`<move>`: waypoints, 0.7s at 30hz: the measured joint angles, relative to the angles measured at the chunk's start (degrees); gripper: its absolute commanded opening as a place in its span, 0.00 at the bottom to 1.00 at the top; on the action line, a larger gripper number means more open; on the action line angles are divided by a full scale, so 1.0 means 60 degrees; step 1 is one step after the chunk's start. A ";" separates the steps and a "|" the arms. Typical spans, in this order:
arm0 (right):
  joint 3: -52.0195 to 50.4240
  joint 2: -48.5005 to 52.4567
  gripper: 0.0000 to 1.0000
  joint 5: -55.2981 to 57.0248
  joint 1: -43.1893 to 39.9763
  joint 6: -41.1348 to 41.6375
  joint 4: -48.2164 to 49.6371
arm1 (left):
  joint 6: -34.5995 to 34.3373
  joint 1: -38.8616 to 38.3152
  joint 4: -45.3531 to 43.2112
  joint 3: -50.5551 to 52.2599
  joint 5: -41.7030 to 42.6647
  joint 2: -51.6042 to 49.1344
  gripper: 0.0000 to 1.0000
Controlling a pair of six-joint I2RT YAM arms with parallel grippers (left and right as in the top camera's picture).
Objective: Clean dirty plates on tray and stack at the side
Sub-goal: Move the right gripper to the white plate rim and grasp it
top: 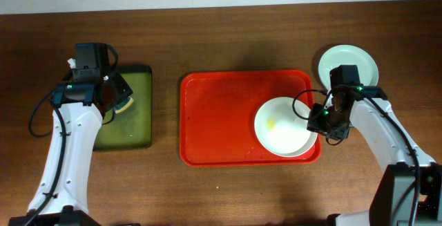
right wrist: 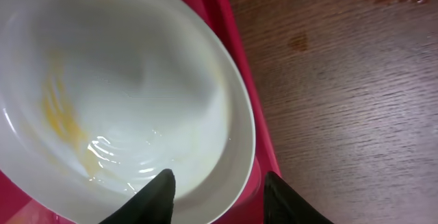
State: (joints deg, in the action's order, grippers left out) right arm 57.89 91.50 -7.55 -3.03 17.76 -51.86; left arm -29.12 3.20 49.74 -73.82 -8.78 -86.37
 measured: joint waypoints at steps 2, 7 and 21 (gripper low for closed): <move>-0.0266 0.0113 0.36 -0.0022 0.0000 -0.0036 0.0175 | 0.0000 0.0000 0.0000 0.0000 0.0000 0.0000 0.00; -0.0710 0.0423 0.36 -0.0022 0.0000 -0.0066 0.0630 | 0.0000 0.0000 0.0000 0.0000 0.0004 0.0000 0.00; -0.0685 0.1151 0.04 -0.0310 0.0098 -0.0291 0.1257 | 0.0000 0.0000 0.0000 0.0000 0.0004 -0.0004 0.00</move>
State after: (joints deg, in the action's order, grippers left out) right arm 53.78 98.41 -9.41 -2.44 16.01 -44.31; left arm -29.12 3.20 49.74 -73.82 -8.75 -86.39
